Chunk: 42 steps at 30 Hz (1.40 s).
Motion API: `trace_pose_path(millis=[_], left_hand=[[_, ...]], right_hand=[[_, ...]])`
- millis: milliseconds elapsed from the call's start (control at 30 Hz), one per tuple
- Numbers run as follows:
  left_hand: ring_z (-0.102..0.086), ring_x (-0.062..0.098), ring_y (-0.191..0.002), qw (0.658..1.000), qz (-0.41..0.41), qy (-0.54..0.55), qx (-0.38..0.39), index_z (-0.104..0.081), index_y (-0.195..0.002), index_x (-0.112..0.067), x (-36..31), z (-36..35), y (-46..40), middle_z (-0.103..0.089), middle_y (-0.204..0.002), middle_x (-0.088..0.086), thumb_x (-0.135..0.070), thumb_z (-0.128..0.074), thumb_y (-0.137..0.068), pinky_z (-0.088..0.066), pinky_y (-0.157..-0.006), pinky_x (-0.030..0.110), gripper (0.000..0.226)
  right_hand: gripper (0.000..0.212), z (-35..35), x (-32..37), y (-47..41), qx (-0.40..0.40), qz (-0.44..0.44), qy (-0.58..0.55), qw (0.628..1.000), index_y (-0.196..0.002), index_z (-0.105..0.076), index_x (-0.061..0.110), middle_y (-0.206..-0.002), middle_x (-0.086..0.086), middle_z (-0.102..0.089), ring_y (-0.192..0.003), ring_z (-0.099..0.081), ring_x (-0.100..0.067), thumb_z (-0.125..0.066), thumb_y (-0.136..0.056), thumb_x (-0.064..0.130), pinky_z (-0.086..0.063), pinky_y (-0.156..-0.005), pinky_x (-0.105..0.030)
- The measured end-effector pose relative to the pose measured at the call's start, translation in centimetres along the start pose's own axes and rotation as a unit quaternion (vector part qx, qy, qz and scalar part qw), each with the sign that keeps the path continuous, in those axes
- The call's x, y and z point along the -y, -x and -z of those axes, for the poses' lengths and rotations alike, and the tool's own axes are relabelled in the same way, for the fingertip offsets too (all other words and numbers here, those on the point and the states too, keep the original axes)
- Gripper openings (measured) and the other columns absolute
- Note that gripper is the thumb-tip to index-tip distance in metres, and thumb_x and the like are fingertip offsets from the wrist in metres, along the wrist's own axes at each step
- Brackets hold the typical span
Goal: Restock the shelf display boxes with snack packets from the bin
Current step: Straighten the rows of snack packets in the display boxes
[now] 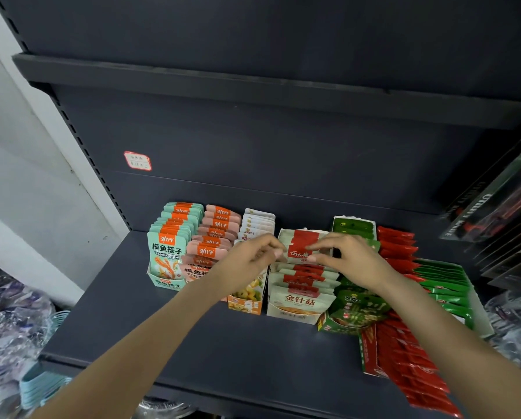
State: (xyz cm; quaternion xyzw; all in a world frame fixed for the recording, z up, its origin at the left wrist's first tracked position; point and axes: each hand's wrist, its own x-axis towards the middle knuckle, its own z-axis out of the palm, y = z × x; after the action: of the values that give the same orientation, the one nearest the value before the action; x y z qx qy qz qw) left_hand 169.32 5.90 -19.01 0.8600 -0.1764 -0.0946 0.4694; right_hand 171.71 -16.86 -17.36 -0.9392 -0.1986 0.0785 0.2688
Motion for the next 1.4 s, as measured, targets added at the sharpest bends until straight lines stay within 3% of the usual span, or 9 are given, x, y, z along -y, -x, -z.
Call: trace_pose_path(millis=[167,467,600,767,867,1000,1133,1267,1400], left_hand=[[-0.043,0.014,-0.126,0.982,-0.004,-0.179,-0.054,-0.044,-0.138,-0.019,0.3,0.5,-2.6,-0.048,-0.137,0.000,-0.013,-0.038,-0.100,-0.034,-0.101,0.021,0.040],[-0.028,0.017,-0.137,0.875,-0.066,-0.480,0.002,-0.014,-0.150,-0.025,1.1,0.0,-3.3,-0.027,-0.152,-0.003,-0.015,-0.039,-0.099,-0.029,-0.107,0.032,0.057],[-0.030,0.016,-0.134,0.898,-0.106,-0.427,-0.032,-0.036,-0.143,-0.025,0.9,0.2,-3.0,-0.034,-0.148,-0.002,-0.015,-0.042,-0.099,-0.030,-0.106,0.030,0.046],[-0.048,0.016,-0.113,0.938,-0.086,-0.335,-0.035,-0.062,-0.116,-0.019,0.0,0.3,-4.6,-0.057,-0.119,0.000,-0.021,-0.051,-0.095,-0.039,-0.092,0.026,0.024],[-0.058,0.019,-0.099,0.937,-0.062,-0.344,-0.024,-0.062,-0.111,-0.020,-0.5,0.5,-5.7,-0.061,-0.107,0.003,-0.020,-0.054,-0.093,-0.046,-0.082,0.027,0.019],[-0.053,0.015,-0.106,0.935,-0.087,-0.343,0.001,-0.066,-0.112,-0.020,-1.1,0.5,-5.8,-0.064,-0.110,0.000,-0.016,-0.048,-0.095,-0.039,-0.088,0.024,0.025],[-0.052,0.014,-0.105,0.949,-0.087,-0.302,0.006,-0.064,-0.107,-0.017,-0.5,0.9,-4.1,-0.062,-0.107,0.000,-0.014,-0.047,-0.096,-0.042,-0.089,0.029,0.021],[-0.051,0.019,-0.105,0.951,-0.051,-0.306,0.016,-0.057,-0.110,-0.015,-0.4,0.4,-3.7,-0.057,-0.110,0.003,-0.015,-0.047,-0.096,-0.044,-0.089,0.035,0.017],[-0.053,0.020,-0.098,0.957,-0.005,-0.289,0.011,-0.053,-0.111,-0.019,0.2,0.0,-3.9,-0.053,-0.109,0.003,-0.017,-0.050,-0.095,-0.047,-0.083,0.033,0.016]], right_hand=[[0.058,0.0,0.1,0.1,-0.034,-0.012,0.037,0.999,-0.139,-0.044,0.027,-0.133,0.010,-0.044,-0.124,-0.041,-0.007,-0.061,-0.086,0.043,-0.037,-0.104,-0.027],[0.070,-0.2,0.5,0.5,-0.030,-0.044,0.066,0.996,-0.147,-0.027,0.028,-0.146,0.008,-0.031,-0.134,-0.028,-0.011,-0.063,-0.087,0.037,-0.029,-0.109,-0.028],[0.072,-0.3,0.6,0.5,-0.023,-0.052,0.056,0.997,-0.147,-0.026,0.027,-0.148,0.007,-0.029,-0.136,-0.027,-0.012,-0.064,-0.087,0.037,-0.028,-0.111,-0.029],[0.066,-0.4,0.5,0.5,-0.023,-0.058,0.058,0.996,-0.145,-0.034,0.024,-0.145,0.007,-0.032,-0.134,-0.030,-0.011,-0.063,-0.087,0.036,-0.027,-0.111,-0.027],[0.064,-0.3,0.6,0.3,-0.017,-0.063,0.060,0.996,-0.143,-0.038,0.021,-0.143,0.006,-0.034,-0.132,-0.032,-0.011,-0.064,-0.087,0.037,-0.029,-0.110,-0.028],[0.062,0.0,0.4,0.0,-0.026,-0.070,0.051,0.996,-0.138,-0.043,0.023,-0.135,0.006,-0.041,-0.127,-0.038,-0.011,-0.068,-0.083,0.038,-0.035,-0.106,-0.029],[0.047,-0.2,0.4,-0.2,-0.035,-0.060,0.040,0.997,-0.118,-0.050,0.027,-0.115,0.007,-0.051,-0.111,-0.049,-0.011,-0.074,-0.078,0.034,-0.046,-0.091,-0.032],[0.043,-0.7,1.0,-0.5,-0.062,-0.029,0.059,0.996,-0.111,-0.045,0.029,-0.115,0.006,-0.050,-0.106,-0.050,-0.013,-0.073,-0.080,0.022,-0.049,-0.084,-0.036],[0.031,-0.5,0.7,-0.8,-0.040,-0.033,0.101,0.994,-0.114,-0.061,0.026,-0.121,0.009,-0.048,-0.111,-0.049,-0.011,-0.069,-0.084,0.022,-0.047,-0.090,-0.032]])
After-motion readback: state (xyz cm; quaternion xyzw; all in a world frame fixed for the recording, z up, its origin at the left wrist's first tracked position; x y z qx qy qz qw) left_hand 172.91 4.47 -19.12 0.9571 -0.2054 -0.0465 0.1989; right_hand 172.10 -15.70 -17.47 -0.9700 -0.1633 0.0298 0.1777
